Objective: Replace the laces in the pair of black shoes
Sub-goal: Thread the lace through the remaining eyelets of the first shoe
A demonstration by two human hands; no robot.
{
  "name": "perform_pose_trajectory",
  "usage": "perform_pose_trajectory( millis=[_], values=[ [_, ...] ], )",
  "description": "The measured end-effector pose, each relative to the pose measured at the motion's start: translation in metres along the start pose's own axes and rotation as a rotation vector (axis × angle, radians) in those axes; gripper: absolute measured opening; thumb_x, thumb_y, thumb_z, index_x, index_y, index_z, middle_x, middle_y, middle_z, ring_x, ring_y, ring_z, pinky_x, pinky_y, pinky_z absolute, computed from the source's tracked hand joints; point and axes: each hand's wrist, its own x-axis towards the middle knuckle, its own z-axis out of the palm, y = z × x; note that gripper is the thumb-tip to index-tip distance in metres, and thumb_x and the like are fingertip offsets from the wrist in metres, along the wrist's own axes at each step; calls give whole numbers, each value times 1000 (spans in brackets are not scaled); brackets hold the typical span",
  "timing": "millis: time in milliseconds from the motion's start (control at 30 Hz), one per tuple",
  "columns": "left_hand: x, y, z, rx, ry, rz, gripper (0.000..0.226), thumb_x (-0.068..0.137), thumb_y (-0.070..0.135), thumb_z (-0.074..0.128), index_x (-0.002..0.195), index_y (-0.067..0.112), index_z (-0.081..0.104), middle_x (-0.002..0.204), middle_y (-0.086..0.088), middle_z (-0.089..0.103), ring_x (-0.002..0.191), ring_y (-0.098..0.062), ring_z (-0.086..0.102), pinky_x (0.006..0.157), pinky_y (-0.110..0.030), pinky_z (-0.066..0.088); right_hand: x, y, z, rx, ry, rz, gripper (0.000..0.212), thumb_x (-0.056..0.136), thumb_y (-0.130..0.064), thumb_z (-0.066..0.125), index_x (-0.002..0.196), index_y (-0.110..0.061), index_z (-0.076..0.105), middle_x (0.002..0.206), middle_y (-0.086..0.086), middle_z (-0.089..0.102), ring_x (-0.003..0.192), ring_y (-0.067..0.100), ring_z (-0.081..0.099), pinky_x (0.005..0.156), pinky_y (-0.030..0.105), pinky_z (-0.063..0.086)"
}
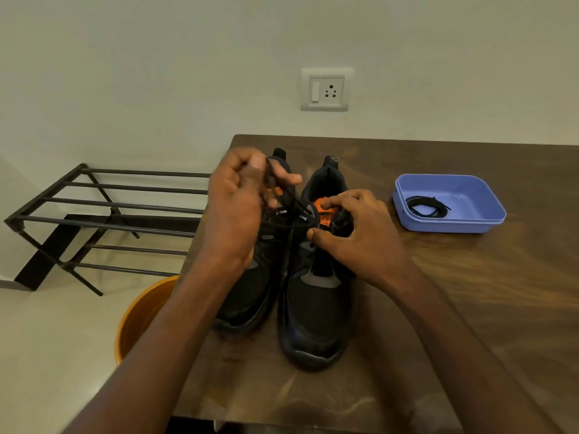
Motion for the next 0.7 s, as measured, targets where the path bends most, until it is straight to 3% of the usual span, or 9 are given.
perform_pose_trajectory(
  millis=[67, 200, 300, 367, 500, 600, 700],
  values=[
    [0, 1, 0, -15, 17, -18, 14, 112, 14, 39, 109, 10, 52, 89, -6, 63, 76, -24, 70, 62, -29, 55, -1, -1, 0, -4, 5, -2, 51, 78, -48, 83, 123, -30, 68, 127, -8, 51, 123, 18, 48, 101, 41, 50],
    [-3, -19, -5, 637, -181, 149, 20, 99, 25, 67, 118, 20, 64, 101, 6, 63, 83, -9, 64, 74, -23, 54, -1, 0, 0, 1, -10, 9, 55, 75, -55, 77, 123, -31, 66, 126, -9, 52, 122, 18, 51, 100, 41, 52],
    [-2, -27, -5, 963, -317, 284, 8, 93, 24, 74, 101, 22, 73, 101, 10, 58, 90, -7, 52, 78, -23, 44, -1, -2, 0, -7, -12, 19, 63, 69, -65, 66, 123, -34, 63, 126, -11, 51, 121, 17, 52, 99, 40, 53],
    [-3, -25, -5, 884, -246, 284, 5, 96, 16, 69, 93, 21, 71, 96, 10, 62, 91, -8, 55, 80, -25, 48, -1, -2, 0, 1, -28, 28, 54, 74, -57, 76, 121, -35, 62, 126, -12, 51, 120, 17, 52, 100, 41, 52],
    [-1, -15, -7, 522, 3, 103, 10, 102, 9, 59, 101, 15, 67, 98, 7, 71, 94, -10, 68, 79, -18, 56, -1, -2, 0, 14, -22, 25, 43, 76, -48, 82, 112, -39, 59, 120, -15, 50, 116, 16, 53, 98, 40, 53],
    [-5, -13, -6, 572, -74, 74, 9, 104, 10, 58, 100, 16, 64, 93, 6, 69, 91, -5, 67, 76, -14, 55, -4, -9, 1, 11, 44, 11, 44, 75, -46, 80, 111, -39, 57, 117, -14, 48, 113, 15, 52, 95, 39, 53],
    [-2, -12, -9, 657, -54, 182, 7, 101, 11, 63, 99, 16, 67, 90, 8, 68, 87, -9, 66, 74, -20, 55, -9, -23, 1, -79, 153, -131, 40, 77, -48, 73, 114, -35, 63, 112, -9, 48, 106, 15, 47, 86, 37, 49]
  ],
)
